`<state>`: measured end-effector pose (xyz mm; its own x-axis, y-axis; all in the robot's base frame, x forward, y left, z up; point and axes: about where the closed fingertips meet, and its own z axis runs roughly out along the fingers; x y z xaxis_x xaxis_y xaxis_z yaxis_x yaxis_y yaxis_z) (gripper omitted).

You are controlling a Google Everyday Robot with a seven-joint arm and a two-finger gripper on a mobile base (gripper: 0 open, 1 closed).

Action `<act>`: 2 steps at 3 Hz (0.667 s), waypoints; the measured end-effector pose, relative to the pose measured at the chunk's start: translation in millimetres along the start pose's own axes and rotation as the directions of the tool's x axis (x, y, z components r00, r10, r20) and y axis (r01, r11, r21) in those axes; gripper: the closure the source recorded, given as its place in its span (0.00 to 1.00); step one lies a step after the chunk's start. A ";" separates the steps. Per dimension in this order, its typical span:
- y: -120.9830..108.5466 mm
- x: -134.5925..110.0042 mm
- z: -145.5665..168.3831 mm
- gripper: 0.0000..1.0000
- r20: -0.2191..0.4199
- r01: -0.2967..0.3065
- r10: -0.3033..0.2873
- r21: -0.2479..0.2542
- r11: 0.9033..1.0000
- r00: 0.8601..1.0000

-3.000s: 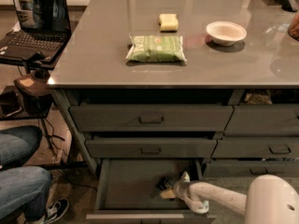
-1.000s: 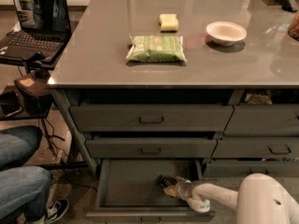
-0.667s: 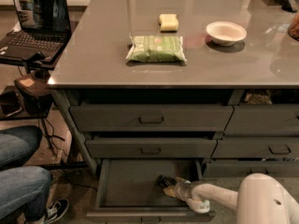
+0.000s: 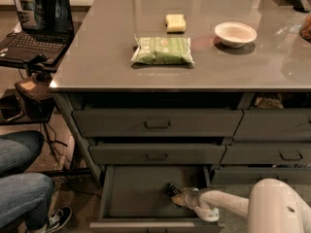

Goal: Pick rxbar chocolate from bottom drawer and place on counter

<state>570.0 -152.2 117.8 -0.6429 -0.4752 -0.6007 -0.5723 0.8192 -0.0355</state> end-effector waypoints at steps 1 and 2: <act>-3.6 -7.1 -23.0 1.00 0.044 -0.001 -0.001 0.053 0.999 0.999; -2.2 -38.2 -83.7 1.00 0.126 0.056 -0.080 0.179 0.982 0.989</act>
Offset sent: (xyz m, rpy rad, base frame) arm -0.0658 -0.0555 0.2205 -0.1027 -0.4810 -0.1997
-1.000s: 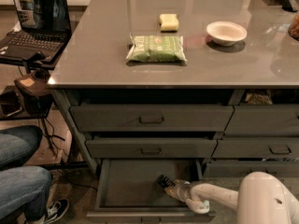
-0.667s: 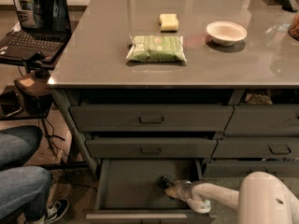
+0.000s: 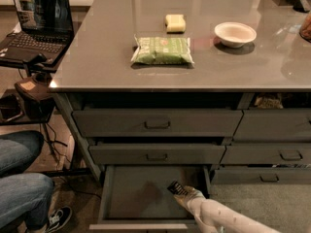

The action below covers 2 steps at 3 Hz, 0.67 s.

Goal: Pick rxbar chocolate from bottom drawer and place on counter

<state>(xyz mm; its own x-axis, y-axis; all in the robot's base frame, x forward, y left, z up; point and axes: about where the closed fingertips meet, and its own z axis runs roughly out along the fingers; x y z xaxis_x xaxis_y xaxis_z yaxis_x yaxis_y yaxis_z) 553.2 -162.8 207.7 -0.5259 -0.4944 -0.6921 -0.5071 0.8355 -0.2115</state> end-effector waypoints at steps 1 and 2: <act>-29.9 -49.9 -76.0 1.00 0.093 0.022 -0.038 0.166 0.986 0.995; -54.0 -76.9 -163.7 1.00 0.120 0.030 -0.066 0.278 0.960 0.991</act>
Offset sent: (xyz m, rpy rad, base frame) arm -0.1160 -0.0482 0.2839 -0.1629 -0.3296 -0.1340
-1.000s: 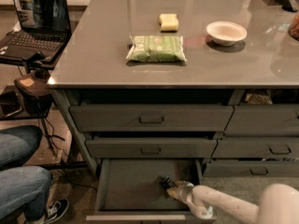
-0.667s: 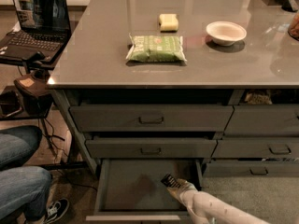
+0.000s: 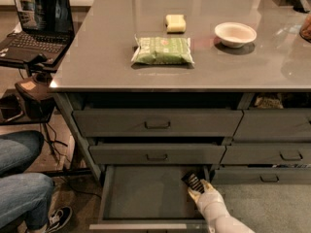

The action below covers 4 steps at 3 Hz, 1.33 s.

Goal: Pick rxbar chocolate from bottom drawer and place on counter

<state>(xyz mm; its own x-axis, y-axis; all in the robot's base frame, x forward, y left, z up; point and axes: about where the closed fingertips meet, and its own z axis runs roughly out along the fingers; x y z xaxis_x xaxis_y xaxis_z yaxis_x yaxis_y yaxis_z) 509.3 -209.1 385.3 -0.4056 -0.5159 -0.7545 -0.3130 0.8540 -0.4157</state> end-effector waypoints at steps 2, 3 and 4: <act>-25.4 -80.0 -97.5 1.00 0.038 0.057 -0.059 0.050 0.997 0.998; -26.2 -79.4 -97.2 1.00 0.038 0.058 -0.060 0.051 0.997 0.997; -47.7 -94.5 -98.7 1.00 0.034 0.035 -0.036 0.030 0.999 0.999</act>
Offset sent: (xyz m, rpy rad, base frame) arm -0.0300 0.0010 0.0795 -0.0140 -0.0438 -0.0282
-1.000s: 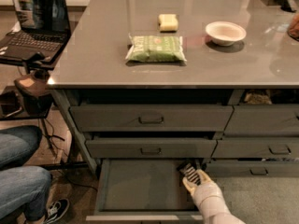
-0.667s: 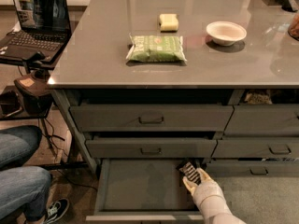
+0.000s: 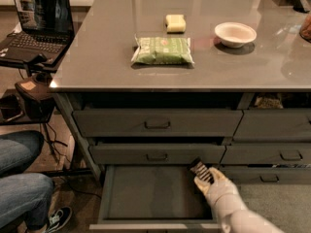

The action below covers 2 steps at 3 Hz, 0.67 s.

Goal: Pick rxbar chocolate from bottom drawer and place on counter

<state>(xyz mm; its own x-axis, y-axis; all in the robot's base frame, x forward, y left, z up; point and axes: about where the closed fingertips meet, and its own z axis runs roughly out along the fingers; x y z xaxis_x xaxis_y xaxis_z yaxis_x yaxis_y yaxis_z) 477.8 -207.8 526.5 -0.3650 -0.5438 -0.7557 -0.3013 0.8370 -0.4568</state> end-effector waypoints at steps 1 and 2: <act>-78.6 -39.7 14.4 1.00 -0.015 0.002 -0.002 0.000 1.000 1.000; -158.6 -133.3 26.6 1.00 0.055 0.029 -0.030 0.012 0.999 0.998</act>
Offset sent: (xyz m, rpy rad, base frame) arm 0.1822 -0.1566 0.3558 0.0917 -0.0338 -0.0791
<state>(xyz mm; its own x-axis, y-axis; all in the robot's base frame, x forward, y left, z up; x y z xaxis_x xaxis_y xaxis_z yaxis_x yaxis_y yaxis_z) 597.6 -266.4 687.3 -0.3073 -0.5645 -0.7661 -0.3012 0.8213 -0.4844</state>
